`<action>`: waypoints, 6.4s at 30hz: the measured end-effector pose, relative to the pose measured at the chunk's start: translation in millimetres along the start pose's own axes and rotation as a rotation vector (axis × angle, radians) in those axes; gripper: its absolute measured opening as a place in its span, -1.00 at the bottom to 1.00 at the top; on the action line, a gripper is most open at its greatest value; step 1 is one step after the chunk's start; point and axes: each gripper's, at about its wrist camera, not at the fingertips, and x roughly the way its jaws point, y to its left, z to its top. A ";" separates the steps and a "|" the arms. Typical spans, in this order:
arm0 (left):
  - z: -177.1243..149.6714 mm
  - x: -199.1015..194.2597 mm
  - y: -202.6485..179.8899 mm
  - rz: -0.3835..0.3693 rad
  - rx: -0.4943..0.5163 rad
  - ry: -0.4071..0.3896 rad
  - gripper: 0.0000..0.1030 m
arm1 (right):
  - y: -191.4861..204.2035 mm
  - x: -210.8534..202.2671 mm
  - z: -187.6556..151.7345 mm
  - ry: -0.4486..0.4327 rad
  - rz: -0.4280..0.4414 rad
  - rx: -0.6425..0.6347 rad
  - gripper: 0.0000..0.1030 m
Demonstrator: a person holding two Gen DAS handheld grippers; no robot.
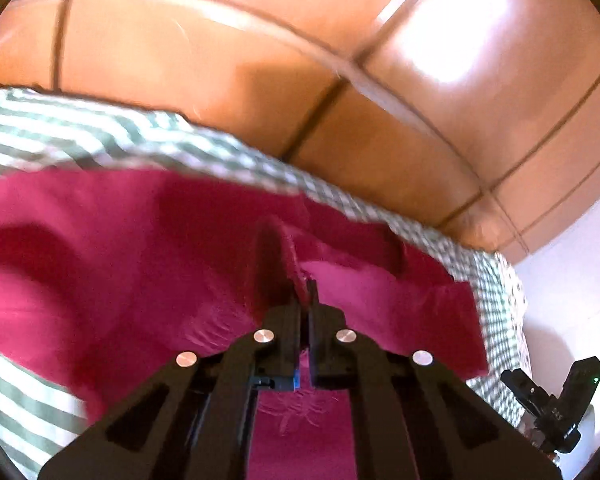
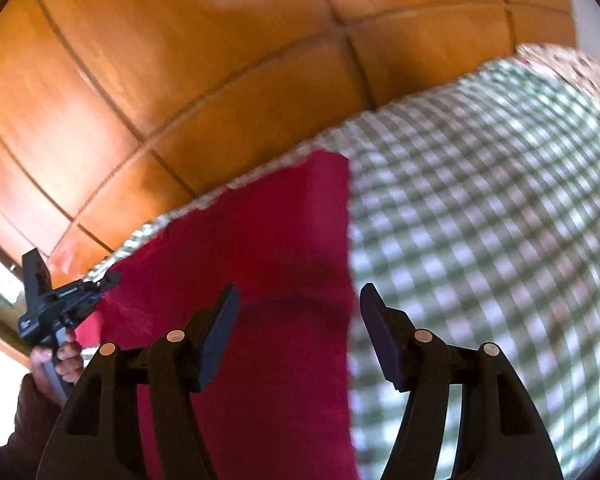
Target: Fold small clothes
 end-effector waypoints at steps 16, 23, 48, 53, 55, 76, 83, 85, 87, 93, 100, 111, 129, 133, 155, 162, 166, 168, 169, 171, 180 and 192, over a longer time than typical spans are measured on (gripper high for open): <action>-31.5 -5.5 39.3 0.205 0.003 -0.015 -0.09 | 49.3 108.7 -19.8 0.054 -0.300 -0.284 0.29; -57.1 -96.7 123.3 0.226 -0.223 -0.159 0.04 | 84.6 65.2 -50.1 -0.005 -0.288 -0.366 0.63; -44.4 -211.6 331.8 0.262 -0.764 -0.394 -0.87 | 100.0 82.9 -105.7 0.093 -0.277 -0.385 0.93; -3.1 -214.6 231.3 0.071 -0.464 -0.430 -0.87 | 97.7 82.8 -103.5 0.092 -0.274 -0.384 0.93; 7.1 -201.2 181.6 0.004 -0.334 -0.396 -0.87 | 97.6 82.8 -103.4 0.091 -0.274 -0.384 0.93; -126.9 -68.6 52.1 0.072 0.121 0.009 -0.12 | 132.0 75.7 -77.8 0.156 0.055 -0.278 0.06; -140.7 -75.3 86.7 0.079 0.035 0.006 -0.13 | 206.7 143.9 -80.2 0.313 0.140 -0.349 -0.18; -142.8 -72.6 89.4 0.083 0.038 0.011 -0.13 | 225.8 151.8 -80.5 0.319 0.100 -0.409 -0.60; -143.7 -71.8 91.0 0.078 0.035 0.008 -0.13 | 237.5 134.1 -71.6 0.269 0.102 -0.443 -0.88; -145.5 -68.8 85.3 0.087 0.046 0.002 -0.12 | 221.6 27.5 4.5 -0.070 0.148 -0.411 -0.88; -146.3 -61.6 79.8 0.101 0.055 0.006 -0.12 | 95.4 52.1 28.0 -0.041 -0.144 -0.245 -0.88; -105.7 -77.7 54.3 0.073 0.088 -0.036 -0.15 | 36.1 109.2 -10.4 0.023 -0.251 -0.147 -0.87; -45.6 -11.9 66.7 0.209 0.078 -0.003 -0.45 | 36.4 86.0 -4.8 0.017 -0.181 -0.142 0.27; -24.2 -36.7 86.6 0.144 -0.023 -0.076 -0.08 | 58.4 60.1 -2.1 -0.078 -0.181 -0.212 0.30; 40.5 55.2 102.5 0.323 0.044 -0.004 -0.73 | 103.0 141.0 -29.1 0.021 -0.230 -0.410 0.52; 26.1 23.5 62.3 0.436 0.124 -0.126 -0.21 | 103.2 141.0 -31.1 0.010 -0.235 -0.408 0.56; -9.3 28.6 33.2 0.388 0.267 -0.086 -0.20 | 104.7 140.0 -32.6 0.007 -0.237 -0.410 0.56; -21.6 39.9 36.9 0.406 0.268 -0.044 -0.17 | 104.8 139.3 -32.6 0.004 -0.236 -0.409 0.56; -27.3 48.3 41.2 0.417 0.278 -0.048 -0.16 | 104.5 139.1 -32.7 0.004 -0.232 -0.407 0.56; -32.0 49.7 47.2 0.413 0.275 -0.066 -0.12 | 102.9 140.3 -31.8 0.004 -0.225 -0.403 0.57; -32.7 49.1 49.1 0.410 0.264 -0.083 -0.09 | 100.6 140.5 -31.2 0.003 -0.209 -0.387 0.59; -35.5 35.6 48.7 0.402 0.243 -0.096 0.03 | 101.0 140.8 -30.9 0.004 -0.211 -0.385 0.60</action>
